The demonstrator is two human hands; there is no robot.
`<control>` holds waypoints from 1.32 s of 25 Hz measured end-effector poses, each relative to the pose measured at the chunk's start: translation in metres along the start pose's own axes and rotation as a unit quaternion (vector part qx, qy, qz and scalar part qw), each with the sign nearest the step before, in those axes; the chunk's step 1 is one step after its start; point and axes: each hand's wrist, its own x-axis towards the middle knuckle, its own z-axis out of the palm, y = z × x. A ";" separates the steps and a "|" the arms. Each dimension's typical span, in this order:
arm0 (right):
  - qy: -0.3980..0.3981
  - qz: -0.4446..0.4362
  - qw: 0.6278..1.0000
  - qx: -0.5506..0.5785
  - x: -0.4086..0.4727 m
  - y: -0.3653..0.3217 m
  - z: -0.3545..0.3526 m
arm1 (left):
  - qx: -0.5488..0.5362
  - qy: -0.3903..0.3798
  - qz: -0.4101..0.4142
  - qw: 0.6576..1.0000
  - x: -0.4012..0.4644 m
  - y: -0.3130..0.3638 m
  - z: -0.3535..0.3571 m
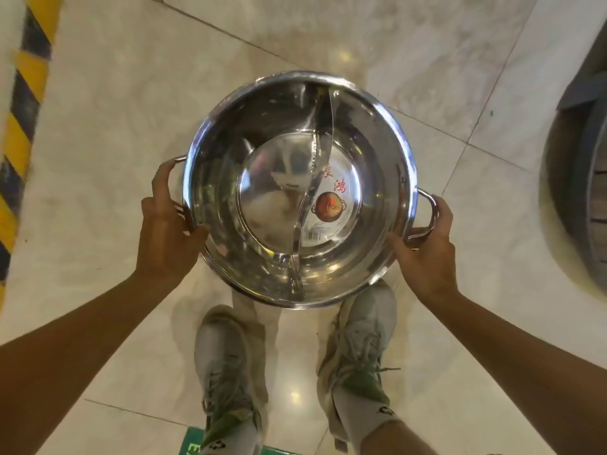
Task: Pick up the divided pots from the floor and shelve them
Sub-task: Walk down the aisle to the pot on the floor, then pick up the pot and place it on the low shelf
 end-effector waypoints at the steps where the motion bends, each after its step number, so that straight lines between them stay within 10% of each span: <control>1: 0.003 -0.007 1.000 0.000 -0.003 -0.005 -0.004 | -0.012 0.000 0.001 1.000 -0.004 0.002 -0.005; 21: 0.018 -0.199 0.979 0.034 -0.373 -0.488 -0.361 | -0.233 0.129 0.064 0.962 -0.348 0.306 -0.521; 33: -0.091 -0.403 0.910 -0.042 -0.431 -0.587 -0.425 | -0.221 0.301 -0.004 0.928 -0.517 0.336 -0.576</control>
